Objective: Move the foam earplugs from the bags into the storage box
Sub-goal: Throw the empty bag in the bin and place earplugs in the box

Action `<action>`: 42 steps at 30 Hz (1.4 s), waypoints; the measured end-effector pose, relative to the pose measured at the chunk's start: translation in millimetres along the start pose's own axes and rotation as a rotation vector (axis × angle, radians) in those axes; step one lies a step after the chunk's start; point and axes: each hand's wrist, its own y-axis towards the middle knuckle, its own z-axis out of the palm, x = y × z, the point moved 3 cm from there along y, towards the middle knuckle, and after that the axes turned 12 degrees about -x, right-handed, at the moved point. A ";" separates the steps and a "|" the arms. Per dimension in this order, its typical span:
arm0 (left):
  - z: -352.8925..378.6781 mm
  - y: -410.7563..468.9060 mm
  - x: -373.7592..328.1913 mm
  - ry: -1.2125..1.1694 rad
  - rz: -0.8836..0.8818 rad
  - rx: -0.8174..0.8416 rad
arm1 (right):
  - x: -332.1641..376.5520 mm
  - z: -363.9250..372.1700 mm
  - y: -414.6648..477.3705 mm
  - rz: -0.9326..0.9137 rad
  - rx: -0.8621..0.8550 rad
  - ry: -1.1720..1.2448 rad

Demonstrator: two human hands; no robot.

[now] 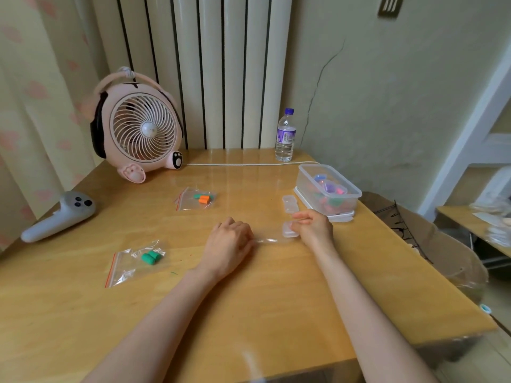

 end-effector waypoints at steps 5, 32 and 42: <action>-14.9 13.6 -8.5 -0.146 -0.163 -0.068 | -12.0 -13.1 -4.7 -0.027 0.024 -0.146; 29.8 -51.5 -275.1 -0.963 -0.027 0.191 | -197.9 -298.7 -127.7 0.192 -0.001 -0.100; 52.8 -69.6 -285.4 -0.864 -0.015 0.208 | -465.1 -301.9 -187.6 0.757 -0.338 -0.343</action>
